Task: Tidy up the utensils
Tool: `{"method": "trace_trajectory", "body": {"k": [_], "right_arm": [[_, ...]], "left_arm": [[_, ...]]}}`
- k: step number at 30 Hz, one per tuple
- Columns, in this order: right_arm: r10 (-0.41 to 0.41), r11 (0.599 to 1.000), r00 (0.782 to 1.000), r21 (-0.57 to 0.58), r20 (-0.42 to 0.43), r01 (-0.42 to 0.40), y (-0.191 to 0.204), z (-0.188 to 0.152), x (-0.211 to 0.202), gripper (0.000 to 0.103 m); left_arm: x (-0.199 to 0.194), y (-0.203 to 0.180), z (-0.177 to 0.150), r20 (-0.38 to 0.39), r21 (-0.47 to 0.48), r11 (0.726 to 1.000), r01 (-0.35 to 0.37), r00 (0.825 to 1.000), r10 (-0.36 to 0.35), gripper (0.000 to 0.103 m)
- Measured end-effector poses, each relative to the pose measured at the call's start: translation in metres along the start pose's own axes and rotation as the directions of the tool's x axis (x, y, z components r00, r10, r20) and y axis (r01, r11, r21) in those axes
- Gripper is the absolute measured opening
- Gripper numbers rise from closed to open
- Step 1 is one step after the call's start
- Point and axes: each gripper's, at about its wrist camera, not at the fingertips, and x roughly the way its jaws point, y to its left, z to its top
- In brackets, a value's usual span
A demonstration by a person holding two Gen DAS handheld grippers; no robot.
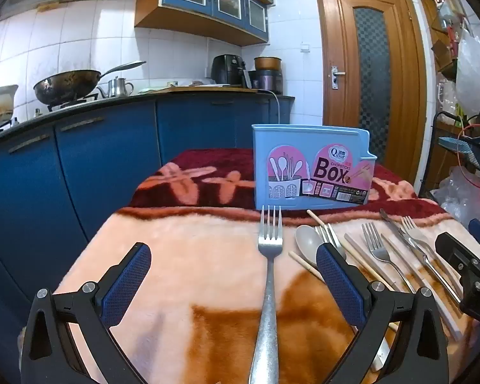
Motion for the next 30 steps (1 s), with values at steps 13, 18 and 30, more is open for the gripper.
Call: {"method": "trace_trajectory", "body": {"k": [13,18,30], "right_arm": [[0.001,1.000,1.000,0.000,-0.009,-0.001,-0.0005,0.0001,0.0014,0.103],[0.001,1.000,1.000,-0.001,-0.010,-0.001,-0.0007,0.0004,0.0004,0.103],[0.000,1.000,1.000,-0.004,-0.009,0.000,0.0001,0.0000,0.0009,0.103]], "left_arm": [[0.0008,0.0003,-0.0017,0.008,0.004,1.000,0.000,1.000,0.000,0.103],[0.0007,0.0000,-0.0012,0.006,0.006,1.000,0.000,1.000,-0.001,0.103],[0.0005,0.0002,-0.0012,0.006,0.005,1.000,0.000,1.000,0.000,0.103]]}}
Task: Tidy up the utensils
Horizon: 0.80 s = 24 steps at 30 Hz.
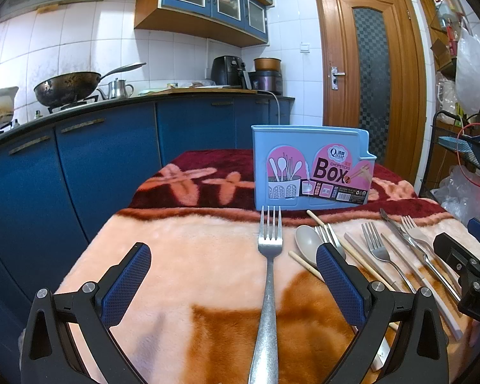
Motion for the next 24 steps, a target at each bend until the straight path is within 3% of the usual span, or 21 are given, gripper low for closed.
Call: {"method": "trace_trajectory", "body": {"k": [24], "right_arm": [[-0.001,1.000,1.000,-0.002,-0.001,0.001,0.0008,-0.0007,0.0010,0.103]], "left_arm": [[-0.0027,-0.0009,0.0022,0.003,-0.004,1.000,0.001,1.000,-0.001,0.103]]}}
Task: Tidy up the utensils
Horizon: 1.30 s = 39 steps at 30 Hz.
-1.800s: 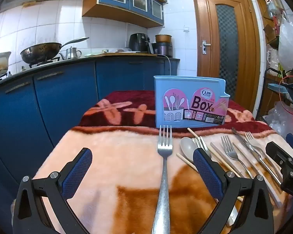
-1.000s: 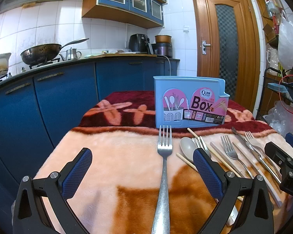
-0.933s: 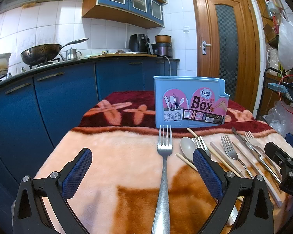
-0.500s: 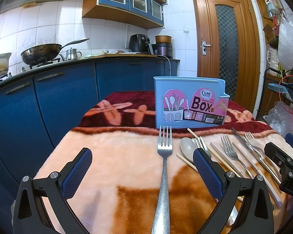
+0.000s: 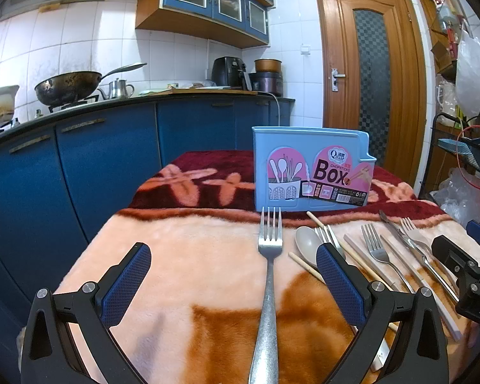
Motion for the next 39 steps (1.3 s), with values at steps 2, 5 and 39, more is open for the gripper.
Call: {"method": "trace_trajectory", "body": {"k": [2,5,39], "right_arm": [[0.000,1.000,1.000,0.000,-0.001,0.000,0.000,0.000,0.000,0.103],[0.000,1.000,1.000,0.000,0.000,0.000,0.000,0.000,0.000,0.103],[0.024,1.000,0.983,-0.009,-0.182,-0.026,-0.009,0.014,0.013,0.103]], "left_arm": [[0.000,0.000,0.000,0.000,0.000,1.000,0.000,1.000,0.000,0.103],[0.000,0.000,0.000,0.000,0.000,1.000,0.000,1.000,0.000,0.103],[0.032,-0.001,0.011,-0.210,0.026,0.997,0.071,0.976,-0.064,0.102]]}}
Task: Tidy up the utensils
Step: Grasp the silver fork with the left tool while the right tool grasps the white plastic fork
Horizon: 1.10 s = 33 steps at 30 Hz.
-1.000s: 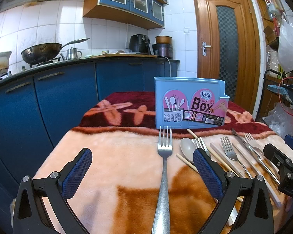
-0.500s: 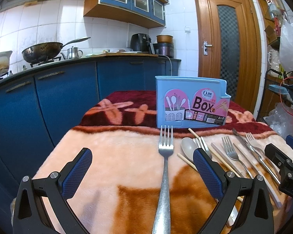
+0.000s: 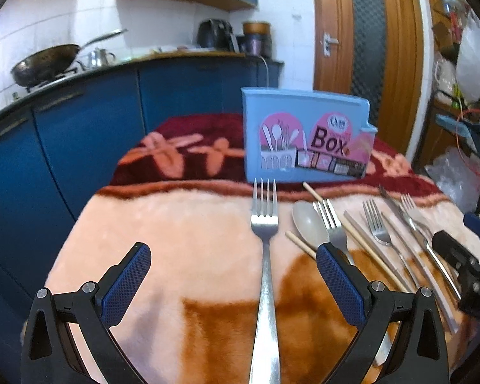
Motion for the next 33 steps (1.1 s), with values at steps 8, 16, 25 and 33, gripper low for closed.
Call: {"method": "trace_trajectory", "body": {"k": [8,16,25,33], "right_arm": [[-0.043,0.998,0.979,-0.043,-0.199,0.035,-0.016,0.018,0.007,0.100],[0.024,1.000,0.920,0.000,-0.392,-0.026,-0.034,0.026,0.031,0.061],[0.057,0.997,0.851,-0.007,-0.522,-0.071,-0.033,0.031,0.061,0.041],[0.057,0.998,0.819,-0.001,-0.570,-0.070,-0.032,0.037,0.078,0.036]], "left_arm": [[0.007,0.003,0.013,-0.150,0.050,0.996,0.074,0.987,-0.066,0.096],[0.029,0.002,0.017,-0.364,0.027,0.983,0.180,0.918,-0.158,0.049],[0.050,-0.013,0.027,-0.484,0.055,0.972,0.231,0.857,-0.176,0.020],[0.076,-0.017,0.038,-0.623,-0.001,0.970,0.244,0.758,-0.191,0.020]]}}
